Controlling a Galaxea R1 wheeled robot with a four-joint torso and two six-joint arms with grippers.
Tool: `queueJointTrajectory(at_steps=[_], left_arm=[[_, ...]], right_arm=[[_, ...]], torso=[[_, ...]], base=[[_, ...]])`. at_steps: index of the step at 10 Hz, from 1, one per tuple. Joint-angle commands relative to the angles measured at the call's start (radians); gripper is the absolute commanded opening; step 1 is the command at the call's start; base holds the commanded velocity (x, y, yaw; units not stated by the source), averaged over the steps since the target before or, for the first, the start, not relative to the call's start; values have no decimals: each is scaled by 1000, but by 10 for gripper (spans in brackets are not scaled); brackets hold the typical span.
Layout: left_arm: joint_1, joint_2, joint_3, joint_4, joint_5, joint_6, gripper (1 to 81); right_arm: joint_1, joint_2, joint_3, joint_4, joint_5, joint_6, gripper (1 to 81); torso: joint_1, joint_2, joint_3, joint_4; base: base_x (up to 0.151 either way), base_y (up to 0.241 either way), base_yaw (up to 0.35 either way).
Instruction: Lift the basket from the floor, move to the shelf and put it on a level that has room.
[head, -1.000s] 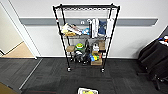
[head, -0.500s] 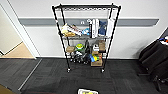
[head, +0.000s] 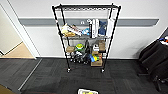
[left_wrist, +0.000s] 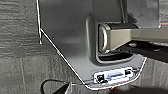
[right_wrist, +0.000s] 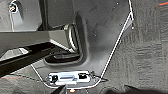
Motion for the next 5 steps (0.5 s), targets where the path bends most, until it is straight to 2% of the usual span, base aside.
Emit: queueJointTrajectory(at_steps=[1, 5], left_arm=[[-27, -51, 47, -15, 74, -8, 811], [-77, -130, 118, -96, 86, -14, 811]], right_arm=[[20, -28, 46, 1, -71, 0, 811], [35, -33, 46, 1, -71, 11, 811]], torso=[[63, -99, 0, 0], [134, -213, 0, 0]], base=[[0, 0, 0], [0, 0, 0]])
